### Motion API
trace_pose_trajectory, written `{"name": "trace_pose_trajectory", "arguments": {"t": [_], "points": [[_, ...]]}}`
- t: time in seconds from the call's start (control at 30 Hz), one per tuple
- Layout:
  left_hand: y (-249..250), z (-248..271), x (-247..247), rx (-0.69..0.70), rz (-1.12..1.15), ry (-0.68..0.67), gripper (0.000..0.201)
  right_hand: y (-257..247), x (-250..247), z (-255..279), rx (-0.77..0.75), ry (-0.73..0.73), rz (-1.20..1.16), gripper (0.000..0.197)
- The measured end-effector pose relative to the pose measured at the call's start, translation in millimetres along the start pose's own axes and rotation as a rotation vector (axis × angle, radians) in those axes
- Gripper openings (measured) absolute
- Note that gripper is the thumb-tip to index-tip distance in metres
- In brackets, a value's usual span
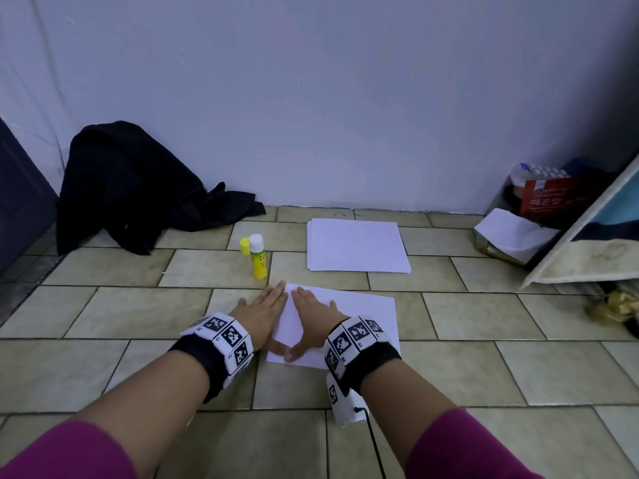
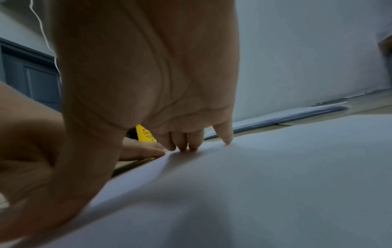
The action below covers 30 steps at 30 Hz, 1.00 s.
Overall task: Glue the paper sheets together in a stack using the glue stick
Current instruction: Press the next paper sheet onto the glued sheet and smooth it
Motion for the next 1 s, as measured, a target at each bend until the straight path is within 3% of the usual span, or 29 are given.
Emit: {"name": "trace_pose_trajectory", "arguments": {"t": [0.23,0.53,0.73,0.8,0.9,1.0], "points": [[3,0,-5,-0.032,-0.019,-0.020,0.115,27,-1,8,0.087,0.015,-0.107,0.108],[0,0,-3,-0.018,-0.032,-0.048,0.111,129,0,56,0.337,0.023,-0.210,0.102],[-1,3,-6,0.004,-0.068,-0.006,0.119,115,3,50,0.411,0.143,-0.157,0.098],[2,7,-12,0.014,-0.113,0.024,0.111,110,4,50,0.471,0.169,-0.117,0.094],[6,14,-21,0.044,-0.142,0.200,0.077,101,0,49,0.564,0.176,-0.017,0.072],[17,20,-20,0.139,-0.088,0.265,0.054,84,0,41,0.495,0.162,0.009,0.022]]}}
Point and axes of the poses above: each hand's wrist, its own z-axis away from the middle knuckle, its own x-axis out of the palm, y = z × x, the point moved 2 cm from there along -z, towards the middle knuckle, and after that the axes turned 7 degrees about x, right-handed, at the moved point
